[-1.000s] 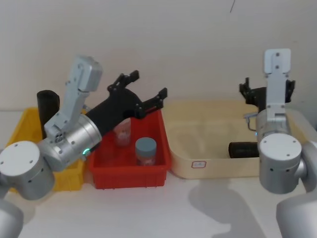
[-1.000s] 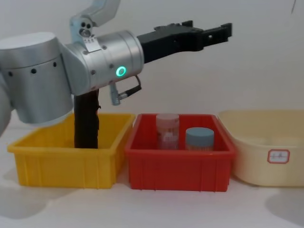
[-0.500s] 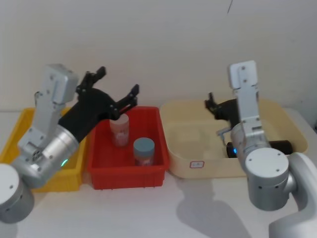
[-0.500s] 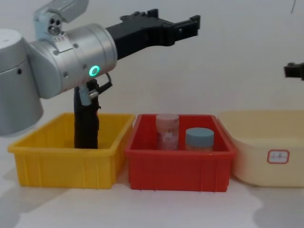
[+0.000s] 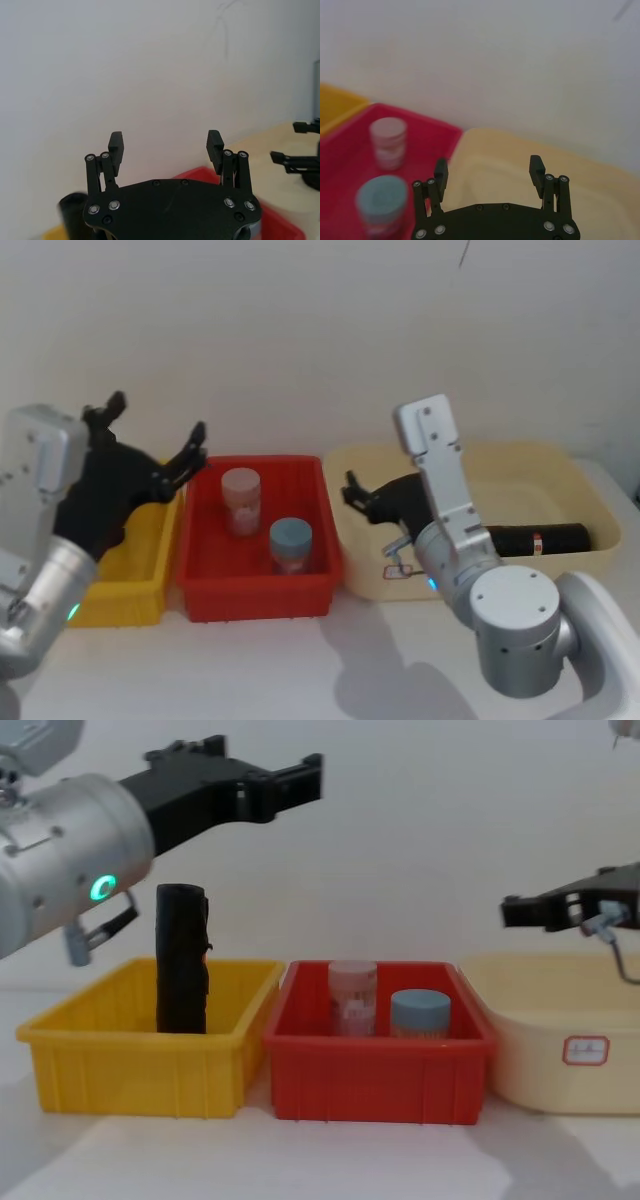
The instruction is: Pick up the garbage bag with the one hand and transfer it to the other hand.
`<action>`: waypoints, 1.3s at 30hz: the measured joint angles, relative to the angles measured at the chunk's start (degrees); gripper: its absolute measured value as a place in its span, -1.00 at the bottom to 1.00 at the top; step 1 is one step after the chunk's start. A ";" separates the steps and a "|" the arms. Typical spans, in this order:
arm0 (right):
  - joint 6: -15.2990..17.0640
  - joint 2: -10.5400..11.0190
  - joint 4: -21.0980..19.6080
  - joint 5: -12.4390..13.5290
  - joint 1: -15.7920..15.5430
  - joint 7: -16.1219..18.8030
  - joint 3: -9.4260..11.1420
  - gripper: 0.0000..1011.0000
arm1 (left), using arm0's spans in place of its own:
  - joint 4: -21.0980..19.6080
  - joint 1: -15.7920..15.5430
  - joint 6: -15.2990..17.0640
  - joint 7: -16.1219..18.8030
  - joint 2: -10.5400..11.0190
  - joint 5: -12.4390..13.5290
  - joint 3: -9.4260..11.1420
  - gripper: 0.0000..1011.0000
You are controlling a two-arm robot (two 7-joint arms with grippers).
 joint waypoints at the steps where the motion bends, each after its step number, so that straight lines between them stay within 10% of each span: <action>1: 0.26 0.06 -0.25 0.34 -0.23 1.12 -0.42 0.98 | -0.63 0.72 0.13 0.48 0.13 0.16 -0.37 0.98; 19: 2.78 1.21 -2.74 3.38 -2.15 11.10 -4.05 0.98 | -6.80 7.91 1.84 6.42 1.33 2.09 -4.09 0.98; 39: 4.87 0.31 1.51 1.61 -0.23 12.41 -5.44 0.98 | -8.45 9.80 2.26 7.96 1.65 2.58 -5.07 0.98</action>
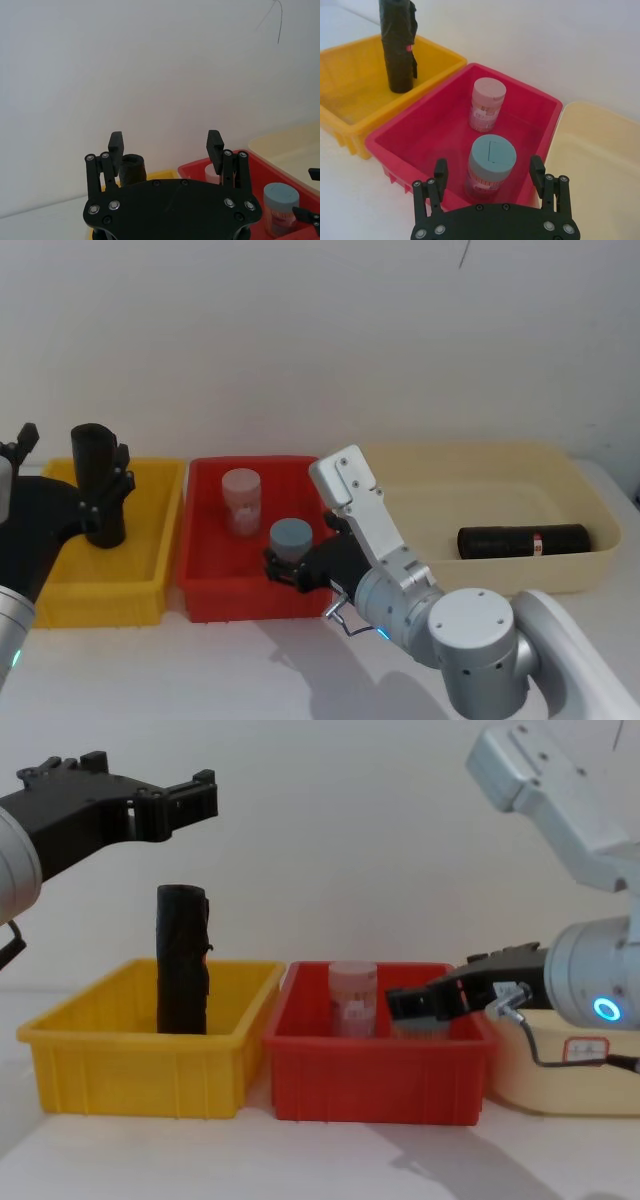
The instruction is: Pick up the garbage bag with the one hand and transfer it to the other hand.
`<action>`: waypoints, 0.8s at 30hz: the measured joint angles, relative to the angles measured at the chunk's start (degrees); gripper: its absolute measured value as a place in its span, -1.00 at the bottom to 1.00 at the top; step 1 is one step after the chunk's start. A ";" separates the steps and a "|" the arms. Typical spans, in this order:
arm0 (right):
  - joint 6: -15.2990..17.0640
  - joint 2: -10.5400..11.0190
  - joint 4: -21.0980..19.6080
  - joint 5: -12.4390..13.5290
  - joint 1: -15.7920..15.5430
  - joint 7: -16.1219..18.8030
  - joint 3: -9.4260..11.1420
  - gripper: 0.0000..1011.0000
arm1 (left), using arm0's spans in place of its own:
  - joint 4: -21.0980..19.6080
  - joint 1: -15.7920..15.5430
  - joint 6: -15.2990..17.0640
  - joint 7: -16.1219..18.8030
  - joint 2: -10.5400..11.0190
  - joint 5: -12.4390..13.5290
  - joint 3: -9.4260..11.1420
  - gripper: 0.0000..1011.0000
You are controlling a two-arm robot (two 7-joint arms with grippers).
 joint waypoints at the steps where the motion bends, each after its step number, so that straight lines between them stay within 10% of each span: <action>1: 0.05 -0.20 0.57 -0.18 0.26 -0.08 -0.06 0.98 | -0.01 0.02 0.01 0.02 0.00 0.00 -0.01 0.98; 24: 0.93 -3.67 7.59 -1.06 4.25 -0.58 0.61 0.98 | -0.29 0.34 0.10 0.28 0.07 0.10 -0.20 0.98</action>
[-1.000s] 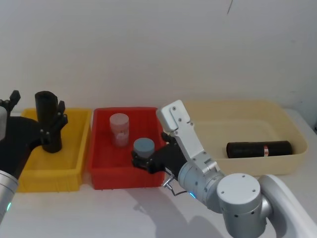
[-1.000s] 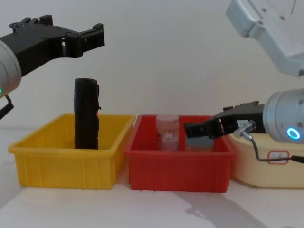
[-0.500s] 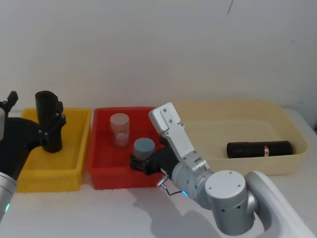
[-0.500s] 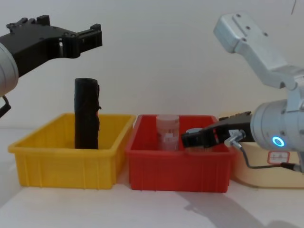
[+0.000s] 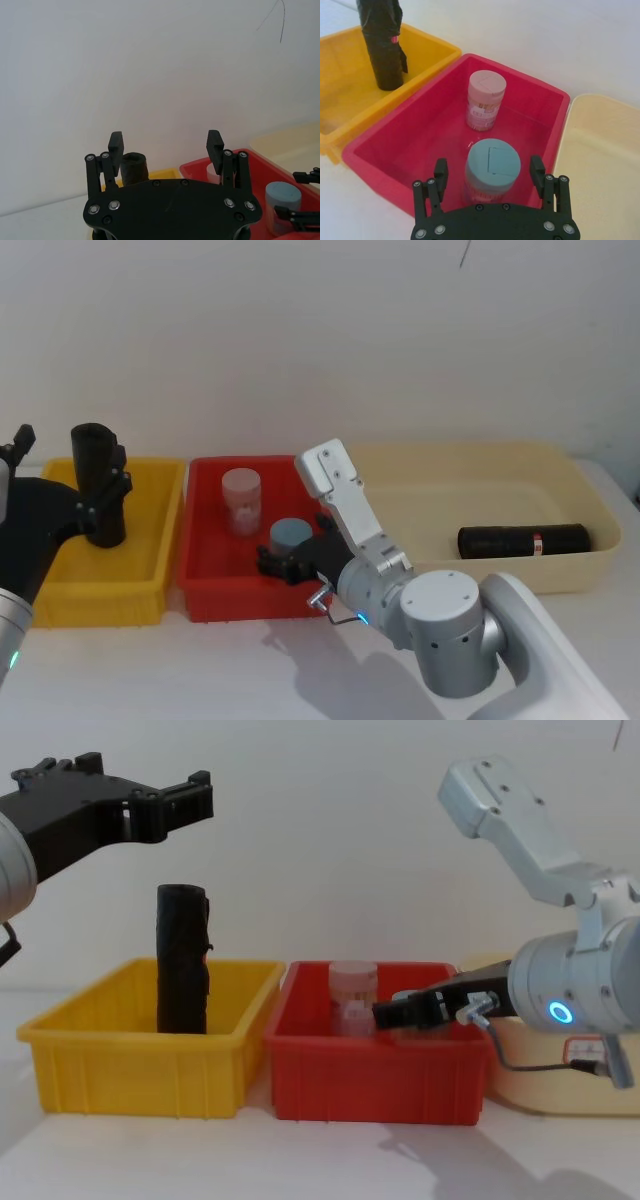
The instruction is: Pick up the garbage bag with the one hand and transfer it to the other hand.
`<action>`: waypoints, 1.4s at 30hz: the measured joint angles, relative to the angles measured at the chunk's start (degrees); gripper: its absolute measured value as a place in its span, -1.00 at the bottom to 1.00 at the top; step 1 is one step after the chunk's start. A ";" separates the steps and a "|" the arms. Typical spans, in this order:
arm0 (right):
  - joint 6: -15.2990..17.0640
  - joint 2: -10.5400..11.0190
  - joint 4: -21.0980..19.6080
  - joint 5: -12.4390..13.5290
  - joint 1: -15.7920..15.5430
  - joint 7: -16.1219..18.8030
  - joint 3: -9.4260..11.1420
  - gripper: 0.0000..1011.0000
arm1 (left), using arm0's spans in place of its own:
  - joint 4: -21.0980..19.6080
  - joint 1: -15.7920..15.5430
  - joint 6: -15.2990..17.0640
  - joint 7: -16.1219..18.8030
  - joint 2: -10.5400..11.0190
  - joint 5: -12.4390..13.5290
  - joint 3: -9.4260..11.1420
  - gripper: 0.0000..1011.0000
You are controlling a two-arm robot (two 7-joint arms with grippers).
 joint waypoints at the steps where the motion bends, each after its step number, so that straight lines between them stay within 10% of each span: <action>1: 0.10 -0.28 0.39 0.03 0.30 0.00 0.20 0.98 | -0.01 0.01 0.00 0.00 0.00 0.00 0.00 0.98; 18: 1.69 -2.78 6.05 -0.05 3.87 -0.89 1.93 0.98 | -0.06 0.07 0.00 0.04 0.00 0.00 -0.01 0.98; 32: 1.97 -3.78 7.86 -0.77 5.04 -1.39 2.81 0.32 | -0.04 0.07 -0.01 0.04 0.00 -0.01 0.00 0.98; 42: 1.90 -4.19 6.35 -0.74 5.32 -1.28 3.75 0.32 | -0.04 0.07 -0.01 0.04 0.00 -0.01 0.00 0.98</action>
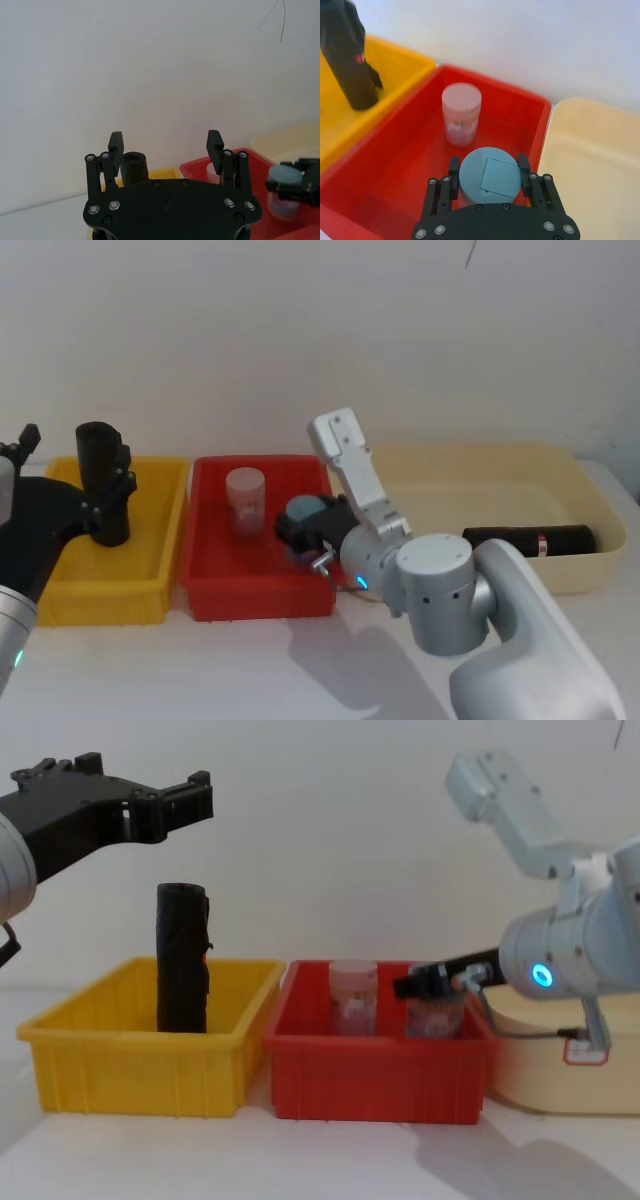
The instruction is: Pick up the garbage bag with the one hand and transfer it to the other hand.
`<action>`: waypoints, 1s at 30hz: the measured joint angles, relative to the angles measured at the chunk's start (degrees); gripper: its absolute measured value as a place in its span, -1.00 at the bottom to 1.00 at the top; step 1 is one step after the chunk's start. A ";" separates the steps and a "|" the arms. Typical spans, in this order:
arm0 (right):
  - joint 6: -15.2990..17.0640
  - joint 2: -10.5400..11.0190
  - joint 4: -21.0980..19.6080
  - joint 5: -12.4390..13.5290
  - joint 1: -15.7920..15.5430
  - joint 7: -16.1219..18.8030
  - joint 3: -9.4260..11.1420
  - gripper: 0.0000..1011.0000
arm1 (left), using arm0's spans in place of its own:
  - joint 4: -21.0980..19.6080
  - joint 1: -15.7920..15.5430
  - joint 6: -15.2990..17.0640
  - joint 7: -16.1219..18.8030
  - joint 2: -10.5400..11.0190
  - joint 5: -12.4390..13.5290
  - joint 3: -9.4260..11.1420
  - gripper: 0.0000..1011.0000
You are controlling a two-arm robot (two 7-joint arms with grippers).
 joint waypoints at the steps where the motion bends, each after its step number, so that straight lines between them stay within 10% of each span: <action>1: 0.00 -0.10 -0.60 0.16 0.11 0.15 0.25 0.32 | 0.00 0.00 0.00 0.00 0.00 0.00 0.00 0.98; 15: -1.35 -0.47 -6.47 2.36 2.85 1.42 3.79 0.32 | 0.00 0.00 0.00 0.00 0.00 0.00 0.00 0.98; 30: -4.72 0.34 -4.10 0.93 5.87 -2.85 7.58 0.32 | 0.00 0.00 0.00 0.00 0.00 0.00 0.00 0.98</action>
